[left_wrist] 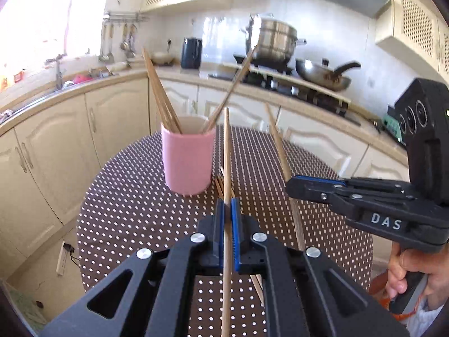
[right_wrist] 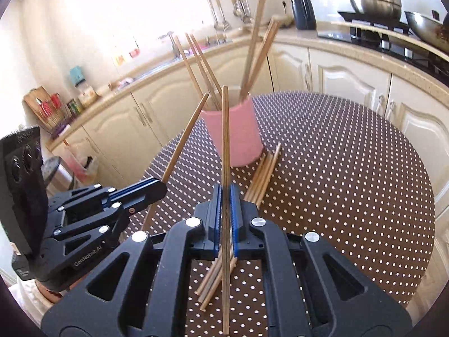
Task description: Organize utensils
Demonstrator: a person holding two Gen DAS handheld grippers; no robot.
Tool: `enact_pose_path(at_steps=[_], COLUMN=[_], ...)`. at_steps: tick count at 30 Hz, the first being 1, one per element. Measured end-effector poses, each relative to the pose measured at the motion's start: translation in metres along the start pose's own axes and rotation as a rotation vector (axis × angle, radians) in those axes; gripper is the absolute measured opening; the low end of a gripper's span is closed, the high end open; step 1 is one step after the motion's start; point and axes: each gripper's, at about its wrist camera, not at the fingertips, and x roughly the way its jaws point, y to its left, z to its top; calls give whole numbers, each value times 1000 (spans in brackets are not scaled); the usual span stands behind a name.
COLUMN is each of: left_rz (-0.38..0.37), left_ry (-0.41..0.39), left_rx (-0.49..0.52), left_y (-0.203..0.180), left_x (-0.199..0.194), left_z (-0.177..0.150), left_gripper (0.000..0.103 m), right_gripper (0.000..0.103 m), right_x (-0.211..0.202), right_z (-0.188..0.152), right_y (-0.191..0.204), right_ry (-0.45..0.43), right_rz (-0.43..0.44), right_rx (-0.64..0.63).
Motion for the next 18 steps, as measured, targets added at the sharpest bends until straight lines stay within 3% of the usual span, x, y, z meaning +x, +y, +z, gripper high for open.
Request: enact_pose_path(at_steps=[18], left_rz=[27], left_ry=[-272], left_rx=[-29], left_y=[4], left_x=[-42], left_z=[41], left_gripper=[5], right_gripper=[7], right_x=[-27], right_z=[39], right_y=[27], right_ry=[-196], right_rz=[70], right_rx=[-26])
